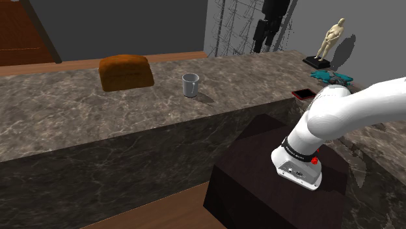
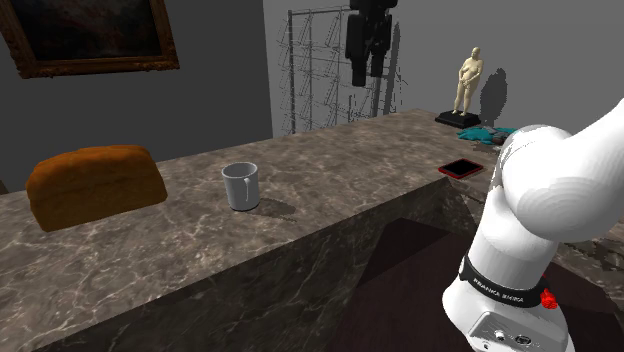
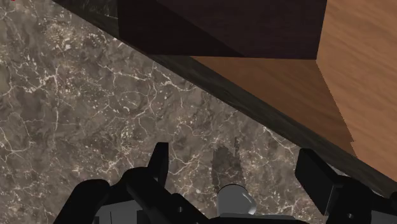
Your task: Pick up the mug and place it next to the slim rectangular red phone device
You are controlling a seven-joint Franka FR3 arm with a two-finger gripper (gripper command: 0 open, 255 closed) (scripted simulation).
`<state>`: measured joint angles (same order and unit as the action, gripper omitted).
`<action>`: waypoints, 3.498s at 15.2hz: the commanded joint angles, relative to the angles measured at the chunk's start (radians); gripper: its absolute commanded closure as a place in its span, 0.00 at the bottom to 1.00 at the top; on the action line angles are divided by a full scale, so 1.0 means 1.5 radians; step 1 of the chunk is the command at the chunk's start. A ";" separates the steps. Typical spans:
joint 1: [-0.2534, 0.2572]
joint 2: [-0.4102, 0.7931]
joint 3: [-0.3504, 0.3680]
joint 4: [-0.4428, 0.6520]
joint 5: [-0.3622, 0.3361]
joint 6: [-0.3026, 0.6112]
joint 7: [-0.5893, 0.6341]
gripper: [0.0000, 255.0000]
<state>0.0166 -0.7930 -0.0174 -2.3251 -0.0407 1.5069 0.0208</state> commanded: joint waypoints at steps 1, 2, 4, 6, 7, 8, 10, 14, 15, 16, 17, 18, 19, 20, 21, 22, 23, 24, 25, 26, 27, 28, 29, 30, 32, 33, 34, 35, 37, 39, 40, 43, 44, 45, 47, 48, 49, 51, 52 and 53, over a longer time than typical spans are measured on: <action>0.000 0.000 0.000 0.000 0.000 0.000 0.000 0.00; 0.000 0.014 -0.001 -0.007 0.002 0.024 0.002 0.00; 0.001 0.045 -0.002 -0.020 0.006 0.072 0.006 0.00; 0.001 0.079 -0.004 -0.028 0.010 0.120 0.009 0.00; 0.002 0.097 -0.004 -0.030 0.012 0.144 0.010 0.00; 0.002 0.116 -0.005 -0.032 0.014 0.167 0.011 0.00; 0.003 0.156 -0.006 -0.032 0.019 0.212 0.013 0.00; 0.006 0.243 -0.009 -0.021 0.029 0.298 0.016 0.00; 0.006 0.266 -0.010 -0.016 0.031 0.318 0.016 0.00; 0.007 0.289 -0.011 -0.009 0.034 0.338 0.016 0.00; 0.008 0.312 -0.011 -0.002 0.038 0.357 0.016 0.00; 0.009 0.336 -0.012 0.006 0.041 0.375 0.016 0.00; 0.009 0.360 -0.012 0.015 0.044 0.392 0.015 0.00; 0.010 0.384 -0.013 0.025 0.048 0.409 0.014 0.00; 0.011 0.409 -0.013 0.036 0.052 0.425 0.014 0.00; 0.011 0.433 -0.014 0.048 0.056 0.440 0.013 0.00; 0.012 0.458 -0.014 0.061 0.060 0.455 0.012 0.00; 0.012 0.482 -0.014 0.075 0.064 0.468 0.010 0.00; 0.013 0.507 -0.015 0.089 0.069 0.481 0.009 0.00; 0.013 0.532 -0.015 0.105 0.073 0.493 0.008 0.00; 0.013 0.557 -0.014 0.121 0.078 0.504 0.006 0.00; 0.013 0.582 -0.014 0.139 0.082 0.514 0.005 0.00; 0.013 0.590 -0.014 0.144 0.084 0.517 0.004 0.00; 0.013 0.595 -0.014 0.141 0.084 0.525 0.004 0.00; 0.014 0.606 -0.013 0.136 0.086 0.542 0.003 0.00; 0.014 0.611 -0.013 0.133 0.087 0.550 0.002 0.00; 0.014 0.617 -0.012 0.131 0.088 0.558 0.002 0.00; 0.014 0.623 -0.012 0.129 0.089 0.566 0.001 0.00; 0.014 0.632 -0.011 0.126 0.090 0.578 0.000 0.00; 0.014 0.632 -0.011 0.126 0.090 0.578 0.000 0.00; 0.014 0.632 -0.011 0.126 0.090 0.578 0.000 0.00; 0.014 0.632 -0.011 0.126 0.090 0.578 0.000 0.00; 0.014 0.632 -0.011 0.126 0.090 0.578 0.000 0.00; 0.014 0.632 -0.011 0.126 0.090 0.578 0.000 1.00; 0.014 0.632 -0.011 0.126 0.090 0.578 0.000 1.00; 0.014 0.632 -0.011 0.126 0.090 0.578 0.000 1.00; 0.014 0.632 -0.011 0.126 0.090 0.578 0.000 1.00; 0.014 0.632 -0.011 0.126 0.090 0.578 0.000 1.00; 0.014 0.632 -0.011 0.126 0.090 0.578 0.000 1.00; 0.014 0.632 -0.011 0.126 0.090 0.578 0.000 1.00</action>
<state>0.0381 0.1554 -0.0343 -2.1364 0.0943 2.3739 0.0212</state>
